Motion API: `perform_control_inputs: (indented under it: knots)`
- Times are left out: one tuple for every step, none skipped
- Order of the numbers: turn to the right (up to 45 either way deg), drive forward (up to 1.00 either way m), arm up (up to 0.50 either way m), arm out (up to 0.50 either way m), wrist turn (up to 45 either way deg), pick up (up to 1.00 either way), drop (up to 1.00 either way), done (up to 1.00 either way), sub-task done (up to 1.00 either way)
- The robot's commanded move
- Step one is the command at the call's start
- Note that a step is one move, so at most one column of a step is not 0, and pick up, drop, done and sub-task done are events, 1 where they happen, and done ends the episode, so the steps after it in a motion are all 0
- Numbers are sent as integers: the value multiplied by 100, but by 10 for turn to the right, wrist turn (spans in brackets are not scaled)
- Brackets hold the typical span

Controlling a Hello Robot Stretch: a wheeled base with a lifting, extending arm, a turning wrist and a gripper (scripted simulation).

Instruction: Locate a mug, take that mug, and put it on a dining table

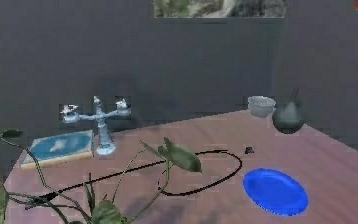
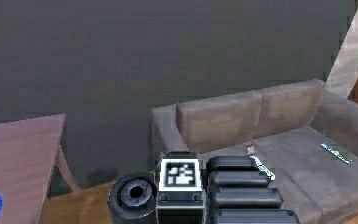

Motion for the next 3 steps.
perform_control_inputs:
  knots:
    - [-450,0,0,0,0,0,0,0,0]
    - [-60,0,0,0,0,0,0,0,0]
    - [0,0,0,48,0,0,0,0,0]
